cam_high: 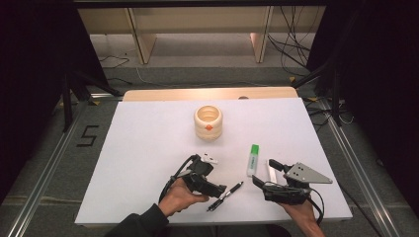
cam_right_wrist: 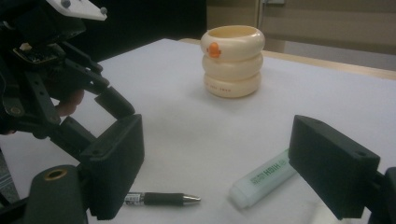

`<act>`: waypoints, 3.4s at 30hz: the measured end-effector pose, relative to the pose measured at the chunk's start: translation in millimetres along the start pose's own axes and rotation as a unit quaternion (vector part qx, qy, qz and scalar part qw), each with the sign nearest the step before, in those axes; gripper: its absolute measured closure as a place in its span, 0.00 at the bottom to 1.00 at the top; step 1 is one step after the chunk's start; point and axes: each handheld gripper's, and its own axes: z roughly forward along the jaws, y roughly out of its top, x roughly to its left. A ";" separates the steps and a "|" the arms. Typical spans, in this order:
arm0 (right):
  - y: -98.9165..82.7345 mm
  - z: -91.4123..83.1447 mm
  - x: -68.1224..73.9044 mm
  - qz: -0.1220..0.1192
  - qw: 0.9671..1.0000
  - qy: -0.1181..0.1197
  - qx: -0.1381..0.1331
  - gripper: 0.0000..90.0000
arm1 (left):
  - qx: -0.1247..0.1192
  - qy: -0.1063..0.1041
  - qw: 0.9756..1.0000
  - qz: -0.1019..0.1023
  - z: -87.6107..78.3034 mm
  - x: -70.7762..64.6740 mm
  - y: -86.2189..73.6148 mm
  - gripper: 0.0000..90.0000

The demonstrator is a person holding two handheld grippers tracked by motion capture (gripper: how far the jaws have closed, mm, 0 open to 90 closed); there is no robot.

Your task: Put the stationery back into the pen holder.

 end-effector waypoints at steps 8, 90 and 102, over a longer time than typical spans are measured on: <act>-0.1 0.1 -0.3 0.000 1.000 0.000 0.000 0.21 | 0.019 -0.002 1.000 0.018 16.2 -14.0 -3.2 0.25; 0.1 0.4 0.4 -0.004 1.000 -0.002 0.002 0.22 | -0.023 0.007 0.998 0.062 7.0 -4.4 8.5 0.87; 0.0 0.7 0.4 -0.003 1.000 -0.001 0.003 0.22 | -0.085 0.037 0.995 0.026 -16.6 22.4 14.1 0.87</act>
